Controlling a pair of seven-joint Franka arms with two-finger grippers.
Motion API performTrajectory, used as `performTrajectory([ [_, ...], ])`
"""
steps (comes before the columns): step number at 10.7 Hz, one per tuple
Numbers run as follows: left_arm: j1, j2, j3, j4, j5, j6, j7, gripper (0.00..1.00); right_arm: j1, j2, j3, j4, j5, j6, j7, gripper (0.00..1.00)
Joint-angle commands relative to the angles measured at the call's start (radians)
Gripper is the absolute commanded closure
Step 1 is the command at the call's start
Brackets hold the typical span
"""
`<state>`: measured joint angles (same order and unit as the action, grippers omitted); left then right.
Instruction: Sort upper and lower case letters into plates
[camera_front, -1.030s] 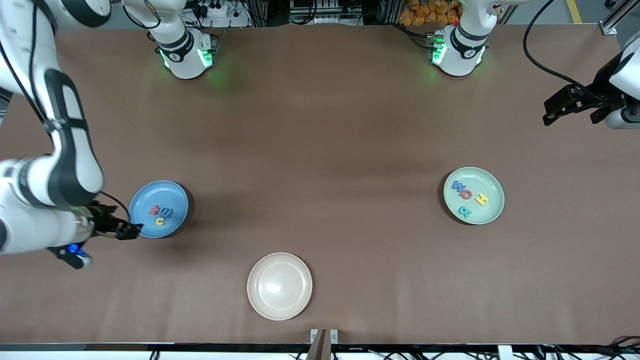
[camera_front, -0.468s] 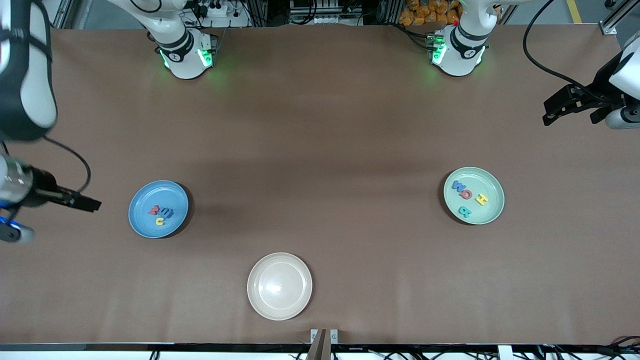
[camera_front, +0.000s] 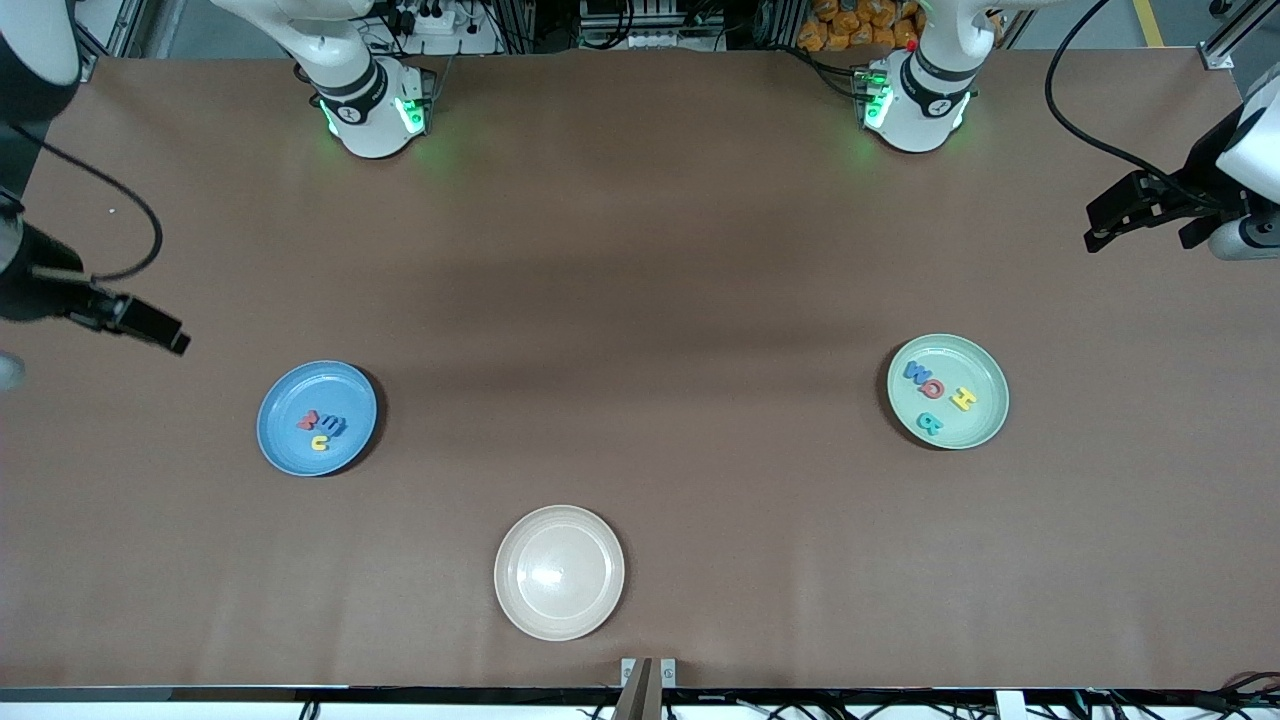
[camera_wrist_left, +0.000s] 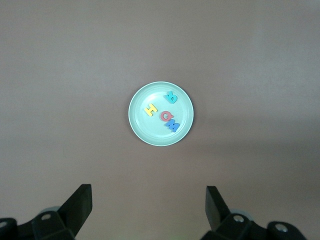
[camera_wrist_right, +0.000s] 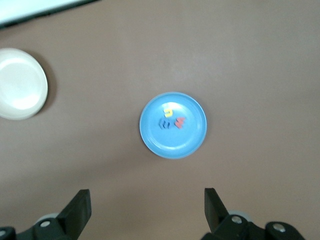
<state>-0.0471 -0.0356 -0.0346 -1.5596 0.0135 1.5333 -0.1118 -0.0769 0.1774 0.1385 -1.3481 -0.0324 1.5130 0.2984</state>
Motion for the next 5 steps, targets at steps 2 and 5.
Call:
performTrajectory([
  [2, 0.003, -0.001, -0.001, 0.004, -0.012, -0.004, 0.003, 0.00, 0.078, -0.084, -0.109, -0.108, 0.013, 0.007, -0.097, 0.00],
  [5, 0.004, -0.001, 0.001, 0.004, -0.010, -0.004, 0.003, 0.00, 0.108, -0.128, -0.119, -0.195, 0.013, 0.062, -0.097, 0.00],
])
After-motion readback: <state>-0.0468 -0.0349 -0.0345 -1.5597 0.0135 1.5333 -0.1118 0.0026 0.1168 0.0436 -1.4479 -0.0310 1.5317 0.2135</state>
